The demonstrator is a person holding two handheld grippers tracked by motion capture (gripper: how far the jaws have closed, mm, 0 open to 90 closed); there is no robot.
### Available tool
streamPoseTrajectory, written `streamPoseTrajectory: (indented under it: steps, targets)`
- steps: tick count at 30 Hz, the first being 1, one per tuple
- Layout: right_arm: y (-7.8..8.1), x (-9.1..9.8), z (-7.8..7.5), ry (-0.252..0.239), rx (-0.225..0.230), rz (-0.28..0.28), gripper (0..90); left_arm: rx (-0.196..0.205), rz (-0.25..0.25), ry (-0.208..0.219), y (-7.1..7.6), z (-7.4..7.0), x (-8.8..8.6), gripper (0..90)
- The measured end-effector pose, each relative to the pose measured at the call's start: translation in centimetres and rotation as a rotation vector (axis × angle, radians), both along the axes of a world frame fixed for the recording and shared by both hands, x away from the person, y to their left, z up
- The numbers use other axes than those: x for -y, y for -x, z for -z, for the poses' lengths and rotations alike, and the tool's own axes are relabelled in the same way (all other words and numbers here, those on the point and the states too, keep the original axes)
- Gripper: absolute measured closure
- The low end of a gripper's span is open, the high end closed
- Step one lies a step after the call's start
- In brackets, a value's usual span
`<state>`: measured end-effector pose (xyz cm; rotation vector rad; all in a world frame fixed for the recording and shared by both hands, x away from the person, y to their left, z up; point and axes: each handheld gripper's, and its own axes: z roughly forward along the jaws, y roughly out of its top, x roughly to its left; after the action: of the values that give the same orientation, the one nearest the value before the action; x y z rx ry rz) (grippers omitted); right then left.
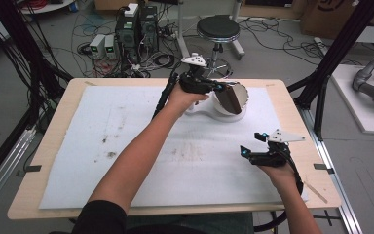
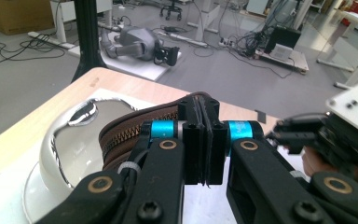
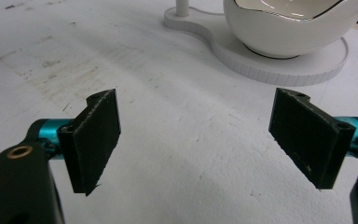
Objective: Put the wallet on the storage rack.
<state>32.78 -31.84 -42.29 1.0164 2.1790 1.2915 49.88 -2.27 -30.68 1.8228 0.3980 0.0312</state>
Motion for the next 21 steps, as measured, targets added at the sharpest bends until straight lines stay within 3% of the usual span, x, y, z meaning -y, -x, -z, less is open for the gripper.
streamPoseTrajectory:
  steps: [14, 17, 21]
  targets:
    - [0.0, 0.1, 0.1, -0.003, -0.006, 0.000, 16.6, -0.002, -0.054, -0.033, -2.7, 0.3, 2.2, 88.3]
    - [-0.1, 0.2, 0.2, -0.004, -0.006, -0.001, 16.6, 0.008, -0.090, -0.067, -2.8, 0.4, 2.4, 88.3]
    - [-0.1, 0.1, 0.2, -0.002, -0.003, -0.002, 16.6, 0.016, -0.095, -0.091, -2.8, 0.8, 2.8, 88.2]
